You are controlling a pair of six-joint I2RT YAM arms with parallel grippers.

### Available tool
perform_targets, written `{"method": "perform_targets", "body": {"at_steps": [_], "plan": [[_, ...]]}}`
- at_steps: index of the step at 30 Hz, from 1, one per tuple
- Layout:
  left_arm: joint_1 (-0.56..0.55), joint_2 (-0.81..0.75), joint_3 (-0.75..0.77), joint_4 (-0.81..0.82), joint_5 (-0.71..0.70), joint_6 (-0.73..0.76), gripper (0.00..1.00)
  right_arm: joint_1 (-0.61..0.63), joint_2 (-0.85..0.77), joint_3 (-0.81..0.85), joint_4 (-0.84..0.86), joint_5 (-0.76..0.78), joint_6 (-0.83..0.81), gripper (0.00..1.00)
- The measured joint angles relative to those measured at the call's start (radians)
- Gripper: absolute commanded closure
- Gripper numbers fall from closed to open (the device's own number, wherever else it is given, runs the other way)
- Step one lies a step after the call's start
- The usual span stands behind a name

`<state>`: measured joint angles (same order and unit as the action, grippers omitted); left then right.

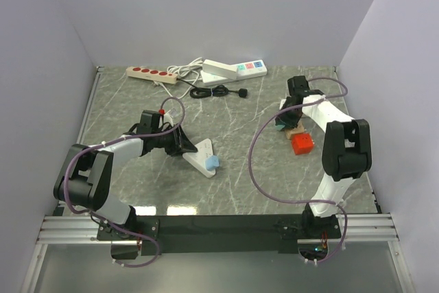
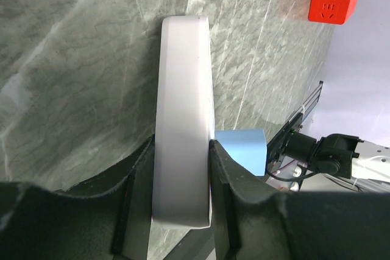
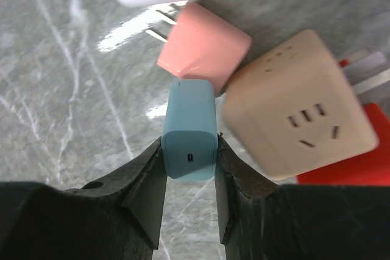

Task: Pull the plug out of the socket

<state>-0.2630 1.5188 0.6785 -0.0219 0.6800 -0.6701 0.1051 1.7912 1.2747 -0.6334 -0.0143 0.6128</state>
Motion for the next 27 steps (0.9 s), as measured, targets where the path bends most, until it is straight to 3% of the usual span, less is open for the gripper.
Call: {"method": "perform_targets", "body": {"at_steps": [1, 2, 5, 14, 23, 27], "plan": [[0.0, 0.0, 0.0, 0.0, 0.0, 0.0, 0.99, -0.007, 0.0, -0.004, -0.002, 0.002, 0.0, 0.52], [0.0, 0.0, 0.0, 0.0, 0.0, 0.0, 0.99, -0.011, 0.0, -0.005, -0.005, 0.002, 0.002, 0.36], [0.0, 0.0, 0.0, 0.001, 0.0, 0.0, 0.99, -0.017, -0.002, -0.004, -0.011, -0.003, -0.001, 0.11], [0.0, 0.0, 0.0, 0.002, 0.001, -0.004, 0.99, 0.029, -0.155, 0.005, -0.051, -0.069, -0.03, 0.06], [0.0, 0.003, 0.001, 0.007, 0.001, -0.017, 0.99, 0.441, -0.227, -0.035, 0.052, -0.258, -0.037, 0.05], [0.0, 0.004, 0.001, 0.018, -0.006, -0.031, 0.99, 0.562, -0.201, -0.071, 0.078, -0.288, -0.021, 0.05]]}}
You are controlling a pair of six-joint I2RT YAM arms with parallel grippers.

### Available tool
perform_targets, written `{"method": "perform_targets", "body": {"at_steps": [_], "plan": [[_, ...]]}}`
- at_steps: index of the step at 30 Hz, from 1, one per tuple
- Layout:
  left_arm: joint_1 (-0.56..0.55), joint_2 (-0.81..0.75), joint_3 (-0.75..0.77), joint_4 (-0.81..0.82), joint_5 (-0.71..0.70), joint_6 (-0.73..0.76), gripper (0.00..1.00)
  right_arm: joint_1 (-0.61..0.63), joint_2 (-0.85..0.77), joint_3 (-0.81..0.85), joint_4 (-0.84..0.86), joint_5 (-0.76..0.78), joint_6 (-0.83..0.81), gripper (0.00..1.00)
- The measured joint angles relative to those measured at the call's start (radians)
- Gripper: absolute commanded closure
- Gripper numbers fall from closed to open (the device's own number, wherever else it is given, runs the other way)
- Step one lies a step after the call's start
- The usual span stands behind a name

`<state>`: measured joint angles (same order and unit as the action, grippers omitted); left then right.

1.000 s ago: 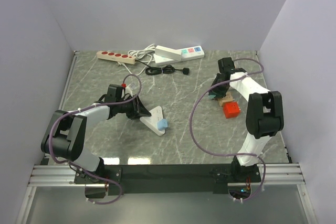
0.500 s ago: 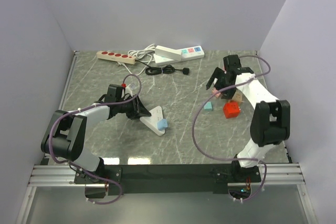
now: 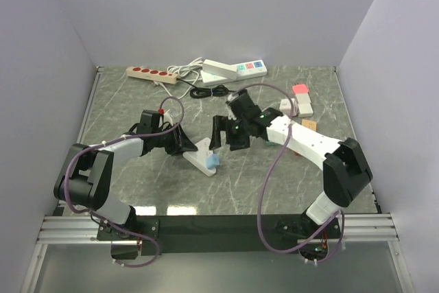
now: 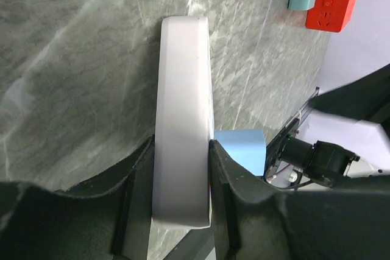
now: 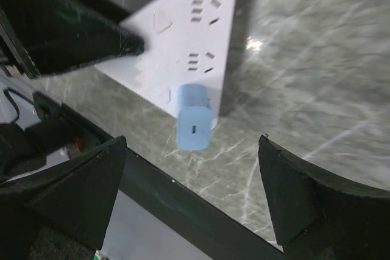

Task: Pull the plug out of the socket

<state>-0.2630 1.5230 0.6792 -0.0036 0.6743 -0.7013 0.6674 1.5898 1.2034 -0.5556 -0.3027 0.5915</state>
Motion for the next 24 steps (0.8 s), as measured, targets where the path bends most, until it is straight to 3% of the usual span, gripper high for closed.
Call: {"method": "perform_targets", "body": {"at_steps": [6, 9, 12, 15, 16, 18, 19, 20, 24], "plan": [[0.0, 0.0, 0.0, 0.008, -0.01, -0.015, 0.99, 0.079, 0.068, -0.021, 0.053, -0.006, 0.021, 0.08], [0.0, 0.0, 0.0, 0.009, -0.012, -0.018, 0.99, 0.1, 0.104, -0.022, 0.073, -0.006, 0.026, 0.15], [0.0, 0.0, -0.002, 0.014, -0.013, -0.02, 0.99, 0.109, 0.131, -0.034, 0.099, -0.016, 0.034, 0.28], [0.0, 0.0, -0.003, 0.017, -0.014, -0.021, 0.99, 0.111, 0.164, -0.035, 0.122, -0.036, 0.039, 0.49], [0.0, 0.0, -0.004, 0.018, -0.014, -0.021, 0.99, 0.111, 0.179, -0.035, 0.133, -0.047, 0.041, 0.62], [0.001, -0.002, -0.005, 0.019, -0.015, -0.02, 0.99, 0.111, 0.194, -0.035, 0.138, -0.06, 0.047, 0.77], [0.003, -0.002, -0.006, 0.02, -0.016, -0.021, 0.99, 0.108, 0.196, -0.035, 0.141, -0.066, 0.048, 0.93], [0.005, -0.003, -0.007, 0.022, -0.017, -0.021, 0.99, 0.105, 0.198, -0.035, 0.143, -0.072, 0.055, 0.99], [0.005, -0.005, -0.01, 0.022, -0.017, -0.022, 0.99, 0.099, 0.2, -0.031, 0.137, -0.087, 0.039, 1.0]]}}
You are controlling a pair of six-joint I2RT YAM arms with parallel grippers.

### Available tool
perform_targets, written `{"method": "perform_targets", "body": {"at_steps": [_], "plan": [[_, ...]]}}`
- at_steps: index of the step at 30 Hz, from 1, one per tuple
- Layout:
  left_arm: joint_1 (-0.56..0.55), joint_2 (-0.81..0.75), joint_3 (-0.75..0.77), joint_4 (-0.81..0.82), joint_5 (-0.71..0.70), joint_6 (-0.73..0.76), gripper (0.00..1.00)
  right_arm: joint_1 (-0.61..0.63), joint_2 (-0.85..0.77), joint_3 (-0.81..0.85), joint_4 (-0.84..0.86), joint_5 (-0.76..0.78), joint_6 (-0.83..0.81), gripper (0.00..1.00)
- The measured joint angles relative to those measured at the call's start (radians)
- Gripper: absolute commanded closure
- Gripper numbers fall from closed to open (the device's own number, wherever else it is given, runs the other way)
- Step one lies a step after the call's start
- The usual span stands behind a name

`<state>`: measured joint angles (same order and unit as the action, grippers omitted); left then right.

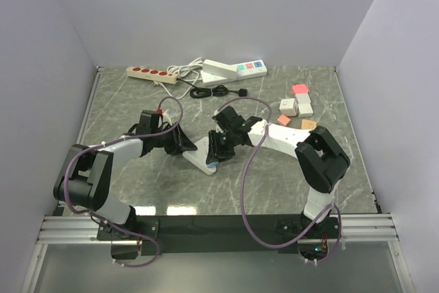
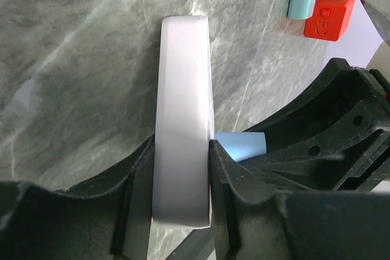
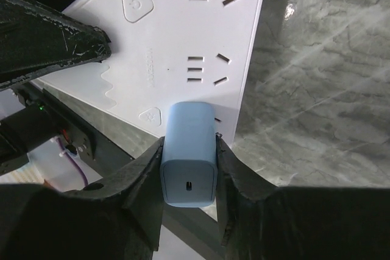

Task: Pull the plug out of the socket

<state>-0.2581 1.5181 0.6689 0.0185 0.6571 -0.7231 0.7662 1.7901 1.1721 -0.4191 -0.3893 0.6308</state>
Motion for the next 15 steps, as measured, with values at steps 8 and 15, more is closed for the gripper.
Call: {"method": "perform_targets", "body": {"at_steps": [8, 15], "plan": [[-0.01, -0.01, -0.013, 0.064, -0.011, -0.028, 0.99, -0.155, 0.0, 0.044, -0.091, -0.163, -0.089, 1.0], [0.002, -0.011, -0.047, 0.052, 0.005, -0.029, 0.99, -0.374, 0.0, 0.177, -0.148, -0.181, -0.169, 1.0]]}}
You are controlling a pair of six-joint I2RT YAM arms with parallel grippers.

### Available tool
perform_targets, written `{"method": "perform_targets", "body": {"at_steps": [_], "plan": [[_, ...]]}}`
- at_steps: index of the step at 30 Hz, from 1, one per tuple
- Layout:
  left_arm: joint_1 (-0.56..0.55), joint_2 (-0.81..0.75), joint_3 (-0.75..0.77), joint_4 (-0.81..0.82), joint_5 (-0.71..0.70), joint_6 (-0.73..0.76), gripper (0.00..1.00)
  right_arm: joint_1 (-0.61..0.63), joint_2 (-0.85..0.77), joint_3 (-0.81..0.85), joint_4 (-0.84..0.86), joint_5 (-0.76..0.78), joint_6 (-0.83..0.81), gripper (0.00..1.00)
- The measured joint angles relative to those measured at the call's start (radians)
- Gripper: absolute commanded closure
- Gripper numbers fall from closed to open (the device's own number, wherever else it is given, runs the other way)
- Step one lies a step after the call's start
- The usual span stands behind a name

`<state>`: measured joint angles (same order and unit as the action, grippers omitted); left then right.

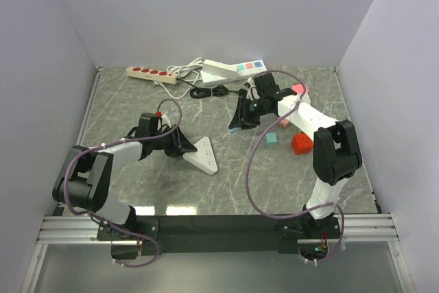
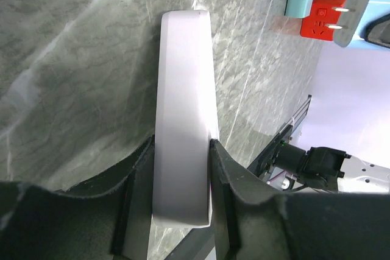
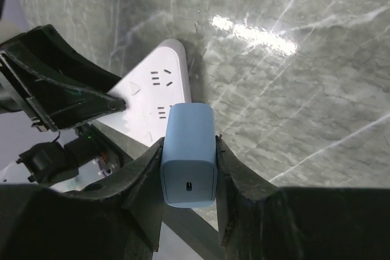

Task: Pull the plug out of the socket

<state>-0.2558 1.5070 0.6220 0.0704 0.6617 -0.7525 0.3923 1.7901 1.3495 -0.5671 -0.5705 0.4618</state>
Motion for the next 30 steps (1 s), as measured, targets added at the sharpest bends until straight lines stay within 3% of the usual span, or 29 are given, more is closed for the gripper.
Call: {"method": "perform_targets", "body": {"at_steps": [6, 14, 23, 28, 30], "plan": [[0.0, 0.0, 0.001, -0.003, 0.0, 0.001, 0.99, -0.027, -0.021, -0.045, -0.003, 0.123, 0.038, 1.0], [0.0, 0.0, 0.005, -0.009, 0.0, 0.005, 0.99, -0.274, -0.059, -0.116, -0.01, 0.406, 0.153, 1.0], [0.003, 0.002, 0.055, -0.066, -0.032, 0.015, 0.99, -0.313, -0.048, -0.129, -0.015, 0.503, 0.195, 0.59], [0.061, 0.051, 0.154, -0.082, -0.085, 0.013, 0.99, -0.317, -0.048, -0.185, -0.023, 0.528, 0.214, 0.31], [0.095, 0.092, 0.207, -0.079, -0.106, 0.007, 0.99, -0.319, -0.048, -0.197, -0.027, 0.531, 0.221, 0.14]]}}
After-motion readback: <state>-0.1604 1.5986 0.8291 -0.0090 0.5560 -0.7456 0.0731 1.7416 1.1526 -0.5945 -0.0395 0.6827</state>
